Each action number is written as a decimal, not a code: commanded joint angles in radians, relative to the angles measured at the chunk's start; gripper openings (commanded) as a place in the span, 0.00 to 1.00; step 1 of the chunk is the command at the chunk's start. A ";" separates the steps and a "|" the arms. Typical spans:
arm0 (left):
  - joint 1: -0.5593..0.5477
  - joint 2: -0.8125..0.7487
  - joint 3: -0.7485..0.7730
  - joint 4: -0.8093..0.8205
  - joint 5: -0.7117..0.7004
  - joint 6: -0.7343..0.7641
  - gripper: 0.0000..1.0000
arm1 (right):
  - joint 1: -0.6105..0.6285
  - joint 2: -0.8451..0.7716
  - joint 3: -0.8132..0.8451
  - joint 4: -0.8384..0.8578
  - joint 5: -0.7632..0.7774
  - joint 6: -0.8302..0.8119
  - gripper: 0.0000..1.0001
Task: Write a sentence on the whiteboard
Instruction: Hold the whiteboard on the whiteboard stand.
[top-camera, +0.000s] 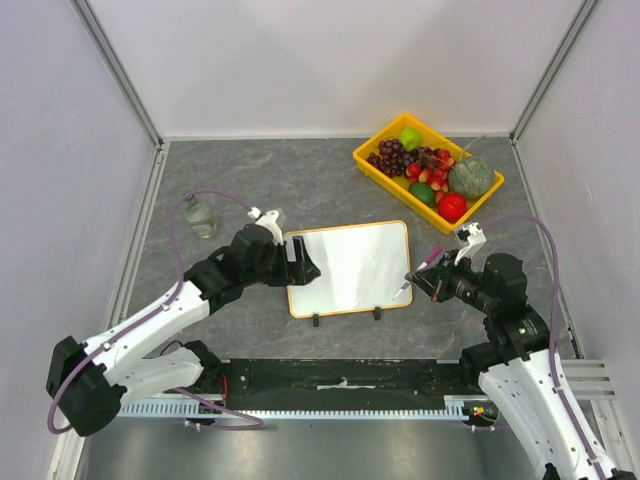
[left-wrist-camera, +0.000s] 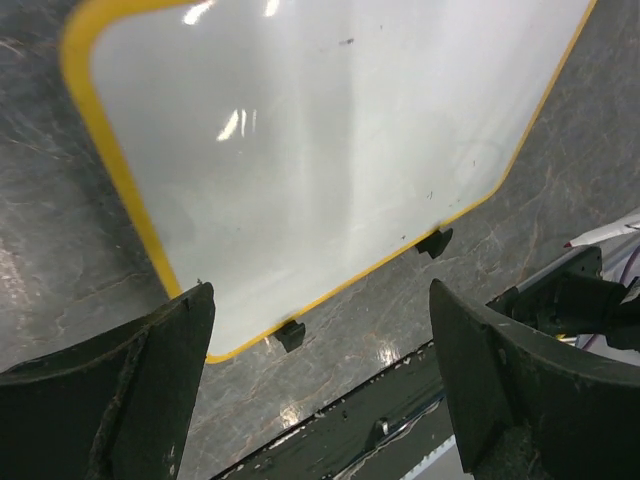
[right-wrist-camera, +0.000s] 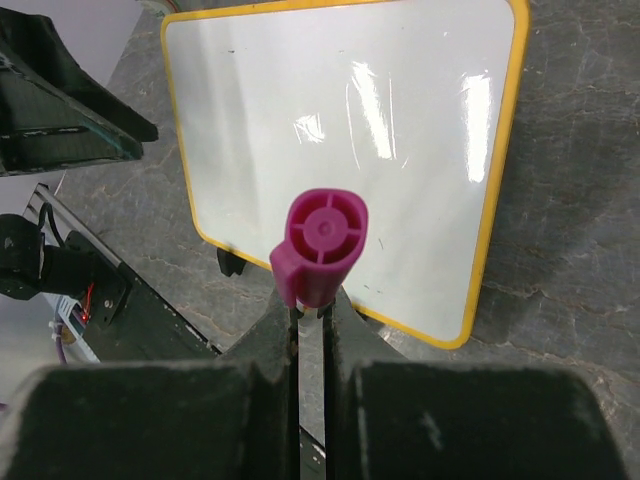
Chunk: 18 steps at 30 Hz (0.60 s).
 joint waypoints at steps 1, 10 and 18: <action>0.094 -0.112 0.001 0.009 0.111 0.115 0.93 | -0.004 0.075 0.002 0.130 0.010 -0.028 0.00; 0.234 -0.187 -0.042 -0.021 0.220 0.128 0.93 | -0.004 0.224 0.011 0.291 -0.030 -0.029 0.00; 0.366 -0.238 -0.110 0.015 0.352 0.148 0.93 | -0.001 0.227 0.012 0.307 -0.016 -0.022 0.00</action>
